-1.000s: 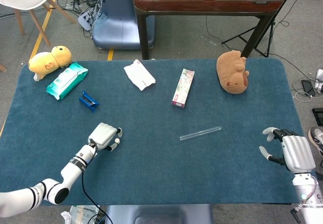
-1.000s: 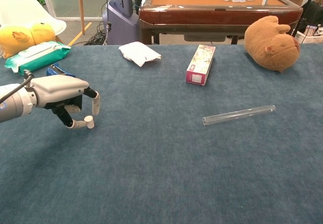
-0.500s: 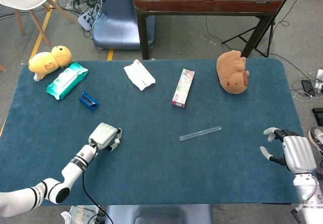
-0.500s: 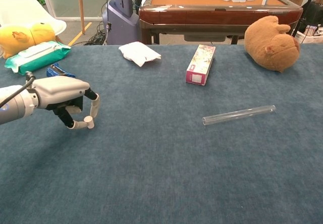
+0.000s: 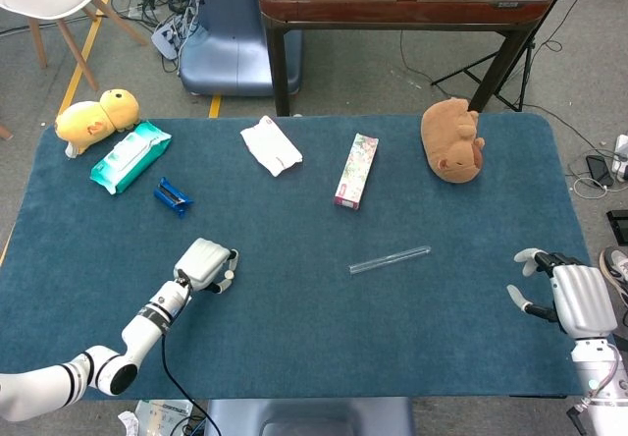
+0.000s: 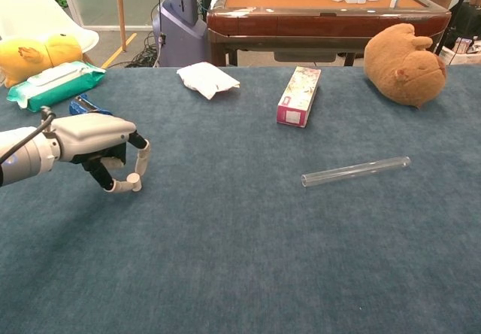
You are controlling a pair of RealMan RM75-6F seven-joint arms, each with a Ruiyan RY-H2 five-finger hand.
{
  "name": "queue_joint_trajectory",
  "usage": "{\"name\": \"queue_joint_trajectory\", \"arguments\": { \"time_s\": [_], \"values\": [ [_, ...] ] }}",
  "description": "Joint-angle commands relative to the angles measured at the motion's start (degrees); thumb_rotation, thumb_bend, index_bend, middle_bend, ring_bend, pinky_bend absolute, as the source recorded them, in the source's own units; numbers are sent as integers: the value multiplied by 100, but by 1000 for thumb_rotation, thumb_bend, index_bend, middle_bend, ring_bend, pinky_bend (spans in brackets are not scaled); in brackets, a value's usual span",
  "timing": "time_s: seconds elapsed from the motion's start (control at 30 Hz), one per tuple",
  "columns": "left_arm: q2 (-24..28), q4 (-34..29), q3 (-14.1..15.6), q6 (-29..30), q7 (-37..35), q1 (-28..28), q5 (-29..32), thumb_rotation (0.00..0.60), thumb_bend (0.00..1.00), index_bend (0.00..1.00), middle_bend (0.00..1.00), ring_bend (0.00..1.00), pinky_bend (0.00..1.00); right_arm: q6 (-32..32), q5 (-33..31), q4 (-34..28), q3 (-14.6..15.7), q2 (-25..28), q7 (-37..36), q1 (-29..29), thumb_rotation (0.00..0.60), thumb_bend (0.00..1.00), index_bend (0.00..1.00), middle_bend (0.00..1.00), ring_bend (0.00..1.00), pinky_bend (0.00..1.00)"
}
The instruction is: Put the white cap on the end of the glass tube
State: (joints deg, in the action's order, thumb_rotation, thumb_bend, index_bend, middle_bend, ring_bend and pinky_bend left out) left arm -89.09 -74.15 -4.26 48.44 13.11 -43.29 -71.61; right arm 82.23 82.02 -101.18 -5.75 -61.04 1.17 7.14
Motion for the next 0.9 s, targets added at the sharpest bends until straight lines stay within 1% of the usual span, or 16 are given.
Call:
{"name": "queue_joint_trajectory", "arguments": {
  "time_s": [0.03,0.13,0.23,0.37,0.43,0.47,0.5,0.6,0.7,0.73,0.8,0.9],
  "values": [
    [18,-33,-32,21,-52,-2,-13,600,291,523,1000,1000,1000,0,-10,-7,-6,11,5,-2,600,254,403,532,449,477],
    [141,-191,-105,50,-242,14,-24,600,291,527,1000,1000,1000,-50,-15,-30,-21,39,68,36,600,254,403,532,449,477],
    [372,-468,-175,40,-516,41,-30,600,291,527,1000,1000,1000,-194,-7,-69,-44,58,208,147,600,254,402,532,449,477],
    [771,-919,-262,59,-923,113,-51,600,295,523,1000,1000,1000,-552,-35,-131,-111,59,507,424,600,255,403,536,470,477],
    [1001,-1136,-283,105,-1059,162,-91,600,295,522,1000,1000,1000,-789,-32,-179,-161,42,692,626,600,286,403,547,492,481],
    [1094,-1227,-287,131,-1105,187,-109,600,295,521,1000,1000,1000,-898,-25,-201,-179,32,756,716,600,314,403,556,509,499],
    [1212,-1348,-292,170,-1171,224,-129,600,295,521,1000,1000,1000,-1042,-31,-217,-210,9,845,839,600,339,403,568,531,541],
    [1493,-1664,-277,216,-1377,319,-168,600,296,521,1000,1000,1000,-1447,-163,-179,-315,-97,1124,1179,600,351,403,610,593,658],
    [1745,-1928,-215,235,-1506,405,-238,600,296,521,1000,1000,1000,-1904,-389,-137,-419,-256,1391,1547,600,351,403,647,642,721],
    [1807,-1997,-190,256,-1505,430,-272,600,296,521,1000,1000,1000,-2017,-448,-119,-440,-308,1449,1641,600,348,403,659,660,740],
    [1942,-2172,-117,342,-1459,501,-382,600,296,520,1000,1000,1000,-2306,-623,-1,-479,-477,1645,1884,600,313,403,706,716,811],
    [2084,-2381,-35,432,-1387,579,-487,600,296,520,1000,1000,1000,-2629,-915,212,-518,-751,2012,2199,600,273,405,775,791,888]
  ]
}}
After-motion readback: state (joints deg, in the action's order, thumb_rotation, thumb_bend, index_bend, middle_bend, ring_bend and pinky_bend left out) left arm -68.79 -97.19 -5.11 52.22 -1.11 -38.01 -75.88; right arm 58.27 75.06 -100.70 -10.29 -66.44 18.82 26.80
